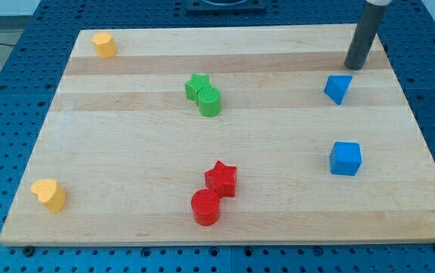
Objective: Push the blue triangle slightly to the middle of the board
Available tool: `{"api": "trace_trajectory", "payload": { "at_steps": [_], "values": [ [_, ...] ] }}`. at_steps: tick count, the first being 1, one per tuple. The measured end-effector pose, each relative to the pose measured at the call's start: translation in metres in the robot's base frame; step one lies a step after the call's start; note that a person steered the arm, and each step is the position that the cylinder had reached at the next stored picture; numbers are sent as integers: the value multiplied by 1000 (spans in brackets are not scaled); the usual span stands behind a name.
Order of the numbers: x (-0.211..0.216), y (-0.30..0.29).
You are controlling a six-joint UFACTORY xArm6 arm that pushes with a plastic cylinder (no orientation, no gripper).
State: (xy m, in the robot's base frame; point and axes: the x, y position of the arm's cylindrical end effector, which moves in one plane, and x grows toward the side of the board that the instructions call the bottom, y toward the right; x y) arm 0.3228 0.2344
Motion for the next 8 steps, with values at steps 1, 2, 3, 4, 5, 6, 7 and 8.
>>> {"api": "trace_trajectory", "payload": {
  "at_steps": [1,2,3,4,5,6,7,8],
  "values": [
    [74,25],
    [69,-7],
    [-3,-8],
    [-37,-9],
    [-37,-8],
    [-36,-4],
    [-7,-20],
    [53,1]
  ]
}}
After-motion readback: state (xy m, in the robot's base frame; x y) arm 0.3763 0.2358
